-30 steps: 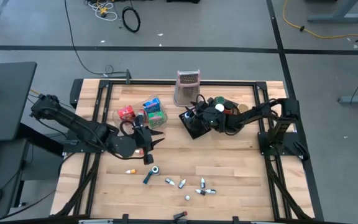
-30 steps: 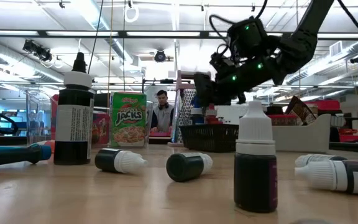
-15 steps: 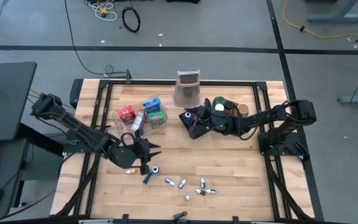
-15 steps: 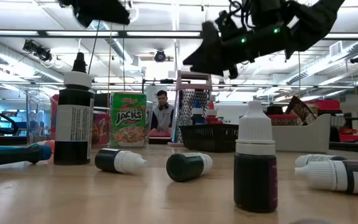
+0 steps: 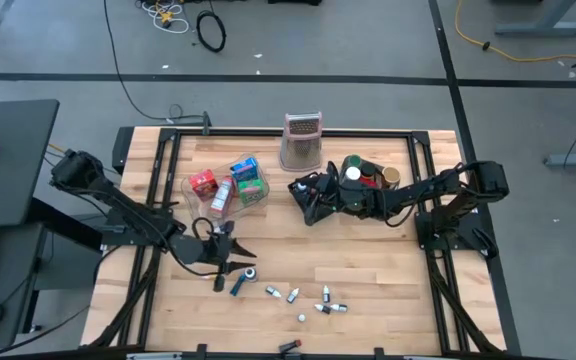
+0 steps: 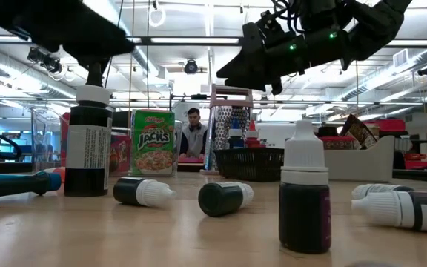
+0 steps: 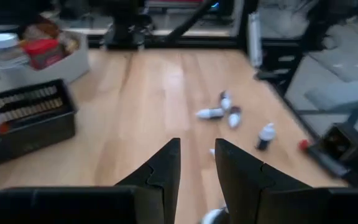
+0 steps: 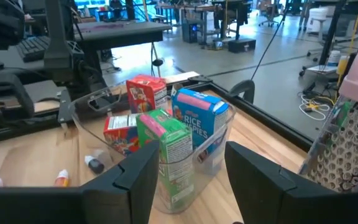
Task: Pick & Place Kitchen Items
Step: Put the large black food coloring bottle into the black bin
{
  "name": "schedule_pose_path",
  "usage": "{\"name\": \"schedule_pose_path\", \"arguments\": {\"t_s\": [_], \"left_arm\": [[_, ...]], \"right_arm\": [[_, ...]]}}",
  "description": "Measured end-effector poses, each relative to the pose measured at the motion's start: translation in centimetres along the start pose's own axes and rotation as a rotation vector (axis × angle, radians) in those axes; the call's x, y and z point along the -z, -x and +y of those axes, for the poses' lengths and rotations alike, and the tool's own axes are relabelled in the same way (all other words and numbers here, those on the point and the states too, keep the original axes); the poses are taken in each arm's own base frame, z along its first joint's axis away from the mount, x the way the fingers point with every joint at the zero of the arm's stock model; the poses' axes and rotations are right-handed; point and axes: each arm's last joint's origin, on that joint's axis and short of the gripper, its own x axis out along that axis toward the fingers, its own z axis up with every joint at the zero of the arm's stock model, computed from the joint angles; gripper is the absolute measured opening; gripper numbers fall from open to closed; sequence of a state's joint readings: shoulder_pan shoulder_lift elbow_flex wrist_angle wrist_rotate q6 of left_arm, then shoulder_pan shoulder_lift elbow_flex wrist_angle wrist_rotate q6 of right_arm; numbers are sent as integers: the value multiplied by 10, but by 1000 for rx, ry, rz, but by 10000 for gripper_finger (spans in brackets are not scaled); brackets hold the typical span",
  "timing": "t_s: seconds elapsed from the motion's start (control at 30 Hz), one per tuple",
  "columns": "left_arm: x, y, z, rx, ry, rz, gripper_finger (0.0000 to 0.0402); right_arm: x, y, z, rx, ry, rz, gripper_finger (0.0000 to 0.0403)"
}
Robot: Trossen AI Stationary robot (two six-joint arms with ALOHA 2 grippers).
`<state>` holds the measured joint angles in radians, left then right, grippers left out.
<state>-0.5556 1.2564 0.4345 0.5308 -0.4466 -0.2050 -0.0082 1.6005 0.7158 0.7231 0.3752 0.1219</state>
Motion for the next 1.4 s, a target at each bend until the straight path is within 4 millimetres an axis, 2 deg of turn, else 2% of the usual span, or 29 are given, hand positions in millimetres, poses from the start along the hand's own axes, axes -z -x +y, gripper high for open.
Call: {"name": "schedule_pose_path", "arguments": {"t_s": [0.23,0.6,1.4], "left_arm": [[7,1,-1,68,21,9,110],[27,-14,-5,98,1,69,110],[30,-14,-3,75,-3,102,110]], "right_arm": [[0,0,0,1,0,0,194],[0,0,0,-1,-24,0,194],[1,0,0,1,-24,7,194]]}}
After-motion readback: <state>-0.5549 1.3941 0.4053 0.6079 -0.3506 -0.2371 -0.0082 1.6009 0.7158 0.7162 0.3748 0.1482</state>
